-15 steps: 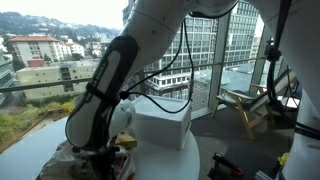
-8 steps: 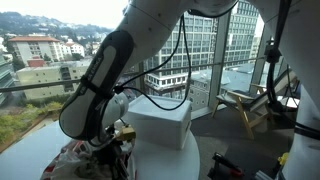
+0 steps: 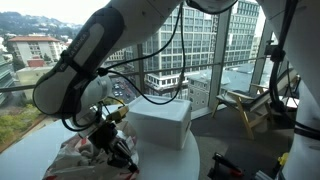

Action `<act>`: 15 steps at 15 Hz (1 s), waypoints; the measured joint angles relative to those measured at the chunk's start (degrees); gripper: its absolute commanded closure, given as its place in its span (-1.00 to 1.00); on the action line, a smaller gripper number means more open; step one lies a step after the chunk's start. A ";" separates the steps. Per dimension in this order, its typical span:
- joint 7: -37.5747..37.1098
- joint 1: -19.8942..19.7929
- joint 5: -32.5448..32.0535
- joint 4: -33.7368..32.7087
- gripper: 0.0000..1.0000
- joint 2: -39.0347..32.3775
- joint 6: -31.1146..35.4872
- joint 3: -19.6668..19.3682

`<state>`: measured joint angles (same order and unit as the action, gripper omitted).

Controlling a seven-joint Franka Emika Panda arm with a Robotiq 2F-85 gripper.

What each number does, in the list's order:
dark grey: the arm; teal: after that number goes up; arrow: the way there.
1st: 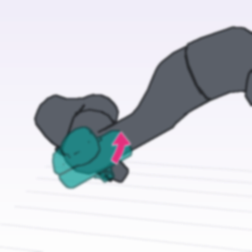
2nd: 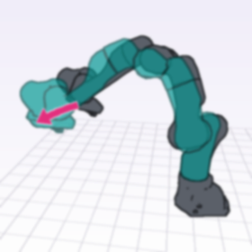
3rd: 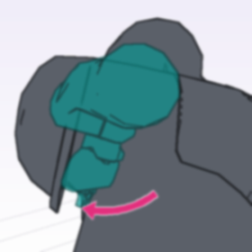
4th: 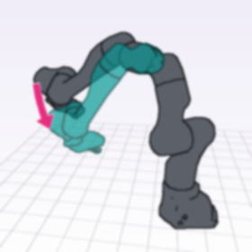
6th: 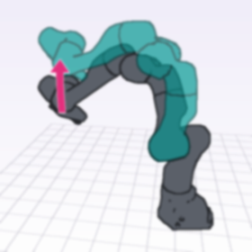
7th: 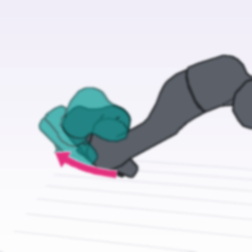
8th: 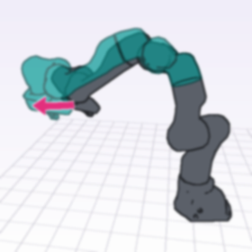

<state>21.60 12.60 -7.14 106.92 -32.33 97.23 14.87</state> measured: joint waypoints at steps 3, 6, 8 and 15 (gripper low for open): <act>-4.36 1.33 -4.11 -2.04 0.99 2.13 -5.79 -0.27; -7.91 2.79 -9.81 -2.45 0.99 5.69 -8.85 -0.36; -9.61 3.83 -13.25 -2.37 0.99 8.51 -9.43 -0.34; -9.33 4.70 -14.95 0.27 0.99 13.25 -8.80 0.01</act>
<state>12.27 17.30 -22.10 107.19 -19.08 88.44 14.89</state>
